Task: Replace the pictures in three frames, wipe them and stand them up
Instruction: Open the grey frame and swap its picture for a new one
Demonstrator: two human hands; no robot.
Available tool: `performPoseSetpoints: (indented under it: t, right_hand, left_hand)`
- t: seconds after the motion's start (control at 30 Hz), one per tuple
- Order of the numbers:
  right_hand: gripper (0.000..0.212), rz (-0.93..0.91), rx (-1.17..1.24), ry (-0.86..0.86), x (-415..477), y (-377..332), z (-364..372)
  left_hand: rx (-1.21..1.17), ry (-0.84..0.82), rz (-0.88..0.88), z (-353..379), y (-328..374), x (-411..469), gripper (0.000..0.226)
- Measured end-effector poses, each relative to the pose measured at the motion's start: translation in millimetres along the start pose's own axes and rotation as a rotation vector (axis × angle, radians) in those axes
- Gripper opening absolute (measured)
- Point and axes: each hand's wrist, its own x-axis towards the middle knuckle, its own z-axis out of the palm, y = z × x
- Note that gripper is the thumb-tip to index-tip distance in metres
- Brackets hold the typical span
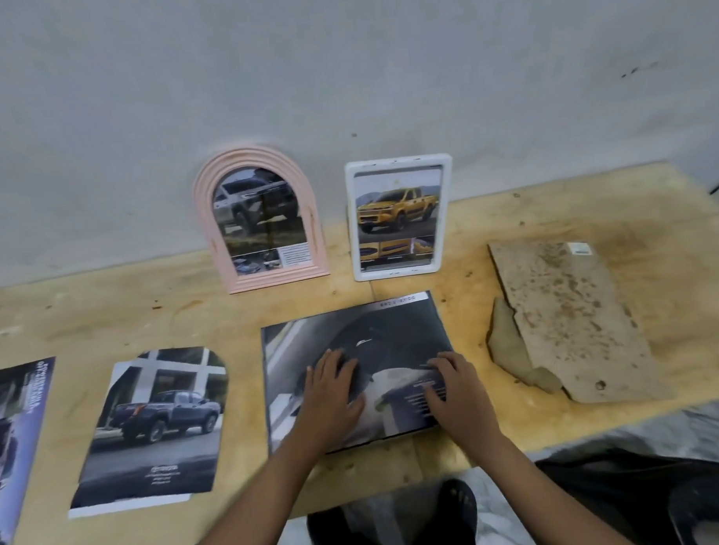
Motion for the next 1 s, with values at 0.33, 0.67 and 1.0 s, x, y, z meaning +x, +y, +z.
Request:
performPoseSetpoints:
  t: [0.33, 0.67, 1.0]
  right_hand:
    - [0.021, 0.225, 0.085, 0.209, 52.2, 163.3, -133.9]
    - [0.041, 0.663, 0.201, -0.042, 38.4, 269.7, -164.5]
    - [0.036, 0.785, 0.537, 0.083, 23.1, 260.5, -147.8]
  left_hand:
    - [-0.628, -0.012, -0.178, 13.3, 178.5, 109.2, 0.047]
    - [-0.685, -0.119, -0.362, 36.1, 270.8, 192.1, 0.009]
    - [-0.879, 0.021, -0.22, 13.0, 320.7, 181.3, 0.022]
